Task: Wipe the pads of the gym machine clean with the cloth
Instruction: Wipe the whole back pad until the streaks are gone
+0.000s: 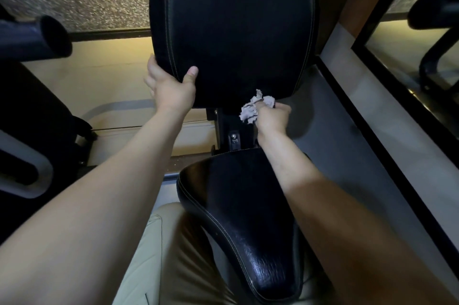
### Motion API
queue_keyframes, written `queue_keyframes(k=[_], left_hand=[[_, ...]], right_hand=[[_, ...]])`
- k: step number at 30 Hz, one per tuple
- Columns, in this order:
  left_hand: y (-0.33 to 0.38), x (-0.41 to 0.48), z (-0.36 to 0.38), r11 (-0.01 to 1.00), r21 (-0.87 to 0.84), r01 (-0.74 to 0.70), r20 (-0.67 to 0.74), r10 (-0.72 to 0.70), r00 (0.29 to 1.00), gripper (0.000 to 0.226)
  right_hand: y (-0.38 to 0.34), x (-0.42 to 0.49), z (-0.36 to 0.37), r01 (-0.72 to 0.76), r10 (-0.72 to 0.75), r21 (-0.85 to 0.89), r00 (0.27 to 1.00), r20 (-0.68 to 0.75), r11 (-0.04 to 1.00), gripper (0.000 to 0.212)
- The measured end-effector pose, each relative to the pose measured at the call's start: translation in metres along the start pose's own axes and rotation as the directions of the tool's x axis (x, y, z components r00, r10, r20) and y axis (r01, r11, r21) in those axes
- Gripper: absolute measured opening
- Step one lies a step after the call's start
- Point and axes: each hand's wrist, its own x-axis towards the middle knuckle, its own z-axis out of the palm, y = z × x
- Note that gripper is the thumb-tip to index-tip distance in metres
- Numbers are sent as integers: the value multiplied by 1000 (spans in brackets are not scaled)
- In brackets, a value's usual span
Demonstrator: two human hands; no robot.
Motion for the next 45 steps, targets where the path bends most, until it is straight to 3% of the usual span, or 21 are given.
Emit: queue_keyframes(k=[4,6,9,11,13,15,18,21,25,29,32,36,38,41,43,45], left_hand=[[-14,-37,25,934,-88,346,136,-333,933,94],[-19,-57,40,918,-122,377,311,-326,893,75],[-20,-77,62,944,-152,293,473,-191,860,29],[-16,-85,74,928,-218,303,537,-145,831,20],[-12,-91,84,879,-264,397,575,-187,797,21],[-12,-89,95,838,-291,463,552,-248,796,31],[-2,-80,103,739,-383,554,557,-294,777,54],[10,-77,101,622,-465,630,551,-354,756,35],[-8,-71,86,574,-561,596,487,-354,799,18],[-18,-65,76,481,-641,598,506,-322,800,22],[-11,-64,81,554,-616,559,505,-267,821,38],[-10,-64,89,554,-589,589,418,-415,808,42],[-17,-64,91,600,-587,543,356,-411,839,36],[-32,-63,87,629,-616,474,275,-392,878,22],[-36,-64,84,633,-632,448,248,-382,890,17],[-29,-68,85,660,-613,435,318,-298,900,16]], right_hand=[[-9,-6,-7,10,-13,21,992,126,1000,13],[-15,-10,-8,7,-18,58,982,186,998,9],[-23,-11,-13,-76,40,143,970,240,987,15],[-25,-10,-19,-105,50,174,954,294,979,16],[-22,-10,-23,-98,60,122,956,286,988,11],[-20,-9,-27,-108,75,118,964,256,987,10],[-18,-3,-27,-114,79,143,970,229,983,27],[-13,-3,-19,-78,65,68,982,175,995,28],[-5,-16,-3,-45,38,24,968,250,999,20],[-10,-22,3,74,-38,-87,935,354,993,17],[-12,-21,-9,193,-105,-189,912,397,963,12],[0,-26,-31,320,-210,-290,912,352,902,21],[17,-32,-40,424,-295,-434,895,334,795,23],[37,-42,-47,571,-366,-584,820,441,576,30],[39,-41,-46,608,-364,-618,794,487,500,32],[39,-38,-46,616,-361,-627,788,499,477,32]])
